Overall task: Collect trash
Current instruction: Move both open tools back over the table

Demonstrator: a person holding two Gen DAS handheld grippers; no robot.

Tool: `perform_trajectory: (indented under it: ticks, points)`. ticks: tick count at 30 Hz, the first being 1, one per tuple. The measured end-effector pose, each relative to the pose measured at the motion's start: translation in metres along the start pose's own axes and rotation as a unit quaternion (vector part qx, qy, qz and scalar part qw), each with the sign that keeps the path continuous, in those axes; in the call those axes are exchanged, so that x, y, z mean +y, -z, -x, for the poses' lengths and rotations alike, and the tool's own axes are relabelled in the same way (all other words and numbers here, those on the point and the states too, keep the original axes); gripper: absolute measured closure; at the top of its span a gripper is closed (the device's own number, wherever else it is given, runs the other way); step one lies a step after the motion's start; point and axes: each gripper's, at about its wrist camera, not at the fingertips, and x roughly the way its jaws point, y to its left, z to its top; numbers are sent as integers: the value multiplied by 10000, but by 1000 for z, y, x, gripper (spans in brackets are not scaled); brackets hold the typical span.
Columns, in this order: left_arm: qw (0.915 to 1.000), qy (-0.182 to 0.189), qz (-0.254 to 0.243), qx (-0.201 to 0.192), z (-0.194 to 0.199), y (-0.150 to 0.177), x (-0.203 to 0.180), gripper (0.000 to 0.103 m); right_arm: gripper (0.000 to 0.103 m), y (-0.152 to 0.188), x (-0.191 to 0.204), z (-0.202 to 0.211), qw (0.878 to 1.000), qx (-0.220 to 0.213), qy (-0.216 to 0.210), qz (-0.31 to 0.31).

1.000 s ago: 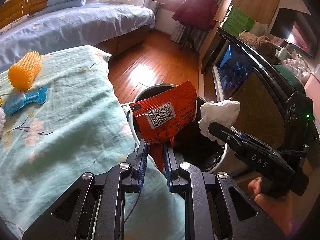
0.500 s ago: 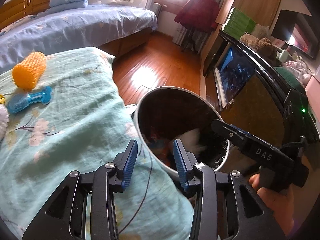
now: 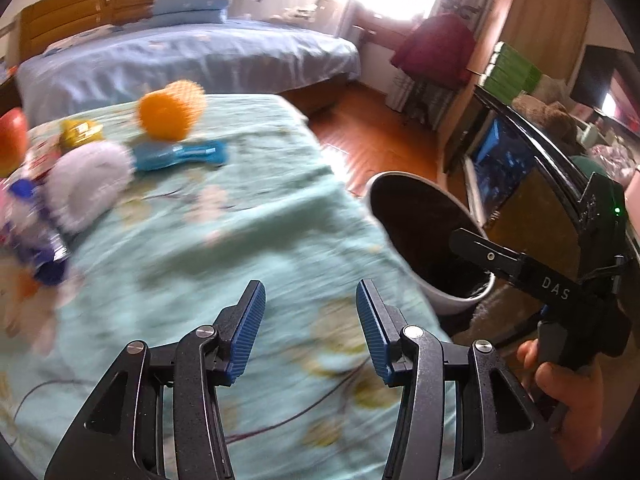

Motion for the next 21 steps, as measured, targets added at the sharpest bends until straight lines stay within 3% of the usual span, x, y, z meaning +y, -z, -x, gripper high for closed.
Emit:
perform_trajectory:
  ticks: [13,21]
  points:
    - [9969,-548,526,-212,41,26,76,55,25,21,78,-20,9966,304,-512,566]
    - [9905,-966,925,-334,68,41,130,55,25,39,130,-36,9903,550,-841,963]
